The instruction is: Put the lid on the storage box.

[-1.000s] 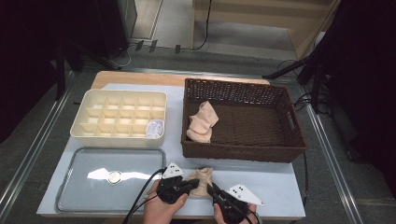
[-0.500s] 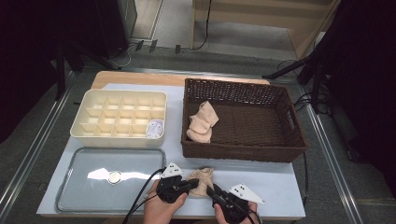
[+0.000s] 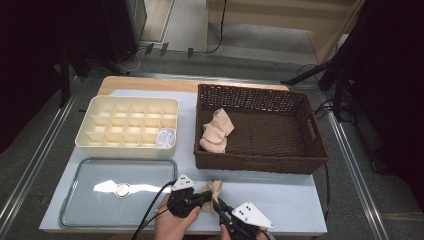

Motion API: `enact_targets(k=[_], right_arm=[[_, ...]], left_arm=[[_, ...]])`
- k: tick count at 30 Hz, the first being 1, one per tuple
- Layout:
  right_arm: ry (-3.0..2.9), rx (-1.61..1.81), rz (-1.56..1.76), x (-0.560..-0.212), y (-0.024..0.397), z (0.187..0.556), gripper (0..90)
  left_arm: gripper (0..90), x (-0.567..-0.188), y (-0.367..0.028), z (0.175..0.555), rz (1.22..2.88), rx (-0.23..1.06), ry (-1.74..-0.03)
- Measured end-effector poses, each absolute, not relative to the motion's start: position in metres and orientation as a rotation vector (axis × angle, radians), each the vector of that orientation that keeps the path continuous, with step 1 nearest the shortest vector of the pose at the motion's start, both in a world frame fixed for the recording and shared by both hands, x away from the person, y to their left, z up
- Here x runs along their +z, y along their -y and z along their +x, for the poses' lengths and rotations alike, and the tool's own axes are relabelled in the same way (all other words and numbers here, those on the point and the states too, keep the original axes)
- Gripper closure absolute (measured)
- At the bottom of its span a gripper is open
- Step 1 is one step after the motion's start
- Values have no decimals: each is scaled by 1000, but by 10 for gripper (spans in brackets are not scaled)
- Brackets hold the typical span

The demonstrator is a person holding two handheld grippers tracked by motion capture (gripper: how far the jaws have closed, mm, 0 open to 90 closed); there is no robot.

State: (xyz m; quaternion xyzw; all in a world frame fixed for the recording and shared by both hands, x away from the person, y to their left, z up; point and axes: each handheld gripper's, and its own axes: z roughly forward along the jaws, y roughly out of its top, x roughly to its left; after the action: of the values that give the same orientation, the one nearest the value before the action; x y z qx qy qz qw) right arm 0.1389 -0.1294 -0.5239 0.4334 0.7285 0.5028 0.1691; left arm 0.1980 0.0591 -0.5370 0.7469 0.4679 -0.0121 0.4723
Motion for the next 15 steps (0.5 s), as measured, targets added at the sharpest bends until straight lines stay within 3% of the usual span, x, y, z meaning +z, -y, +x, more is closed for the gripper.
enact_targets(k=[5,15], right_arm=[[-2085,1399,1176,-528,118,138,846],[-2097,1388,1204,-534,104,143,836]], left_arm=[[900,-538,-65,202,1810,-66,-1150],[886,-521,-93,205,1779,7,-1170]])
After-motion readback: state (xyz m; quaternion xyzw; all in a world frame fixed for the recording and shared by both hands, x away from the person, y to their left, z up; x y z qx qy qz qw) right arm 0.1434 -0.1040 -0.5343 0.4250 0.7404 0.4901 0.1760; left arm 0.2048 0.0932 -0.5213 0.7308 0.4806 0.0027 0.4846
